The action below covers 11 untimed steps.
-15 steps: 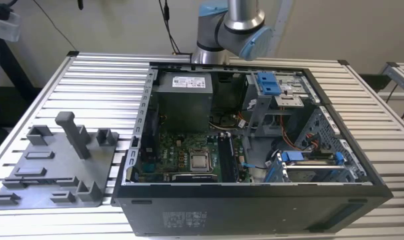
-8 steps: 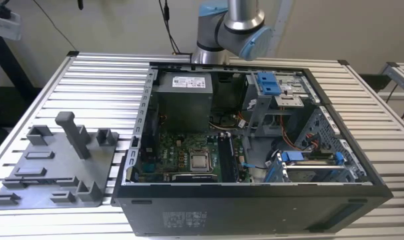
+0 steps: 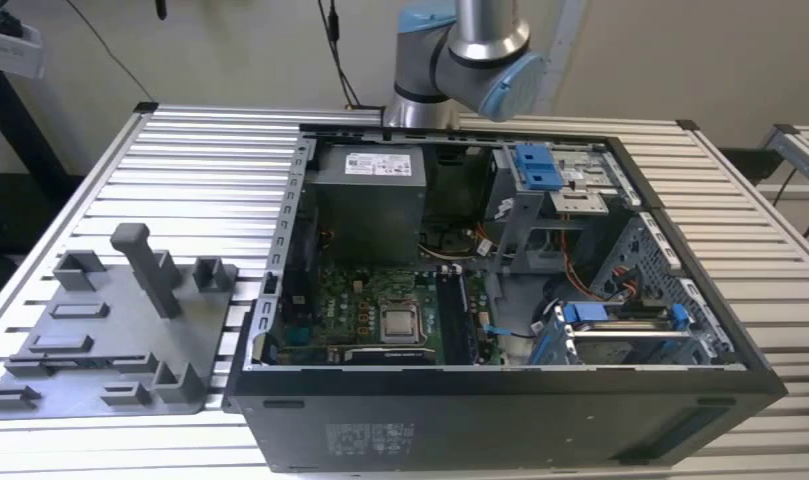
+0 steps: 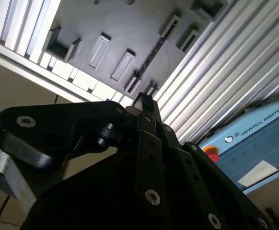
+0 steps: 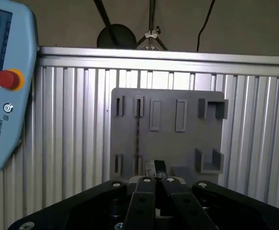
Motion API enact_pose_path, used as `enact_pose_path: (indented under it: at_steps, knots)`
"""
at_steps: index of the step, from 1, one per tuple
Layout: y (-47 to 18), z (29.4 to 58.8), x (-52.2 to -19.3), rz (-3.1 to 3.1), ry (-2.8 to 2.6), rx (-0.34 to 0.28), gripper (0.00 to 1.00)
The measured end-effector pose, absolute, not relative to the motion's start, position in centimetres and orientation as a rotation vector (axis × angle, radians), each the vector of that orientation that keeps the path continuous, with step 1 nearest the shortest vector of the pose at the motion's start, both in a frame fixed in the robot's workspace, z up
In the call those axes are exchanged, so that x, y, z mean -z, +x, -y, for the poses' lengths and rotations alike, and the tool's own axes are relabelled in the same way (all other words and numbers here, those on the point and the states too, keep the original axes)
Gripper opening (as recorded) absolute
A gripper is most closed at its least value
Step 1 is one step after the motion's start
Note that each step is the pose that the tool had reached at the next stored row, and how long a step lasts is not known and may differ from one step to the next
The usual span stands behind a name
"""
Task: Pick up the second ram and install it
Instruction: 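Pick up the second ram and move it above second insertion slot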
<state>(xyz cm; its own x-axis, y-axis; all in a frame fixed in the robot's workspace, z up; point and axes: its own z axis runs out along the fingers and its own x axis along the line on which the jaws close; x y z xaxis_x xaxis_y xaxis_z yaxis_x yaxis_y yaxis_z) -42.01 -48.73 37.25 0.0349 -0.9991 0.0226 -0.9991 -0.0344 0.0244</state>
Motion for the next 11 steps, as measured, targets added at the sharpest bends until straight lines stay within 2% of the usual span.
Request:
enact_pose_path:
  at_steps: [11]
  knots:
    - [-42.01,48.73,-37.24,2.158,2.237,0.001,0.11]
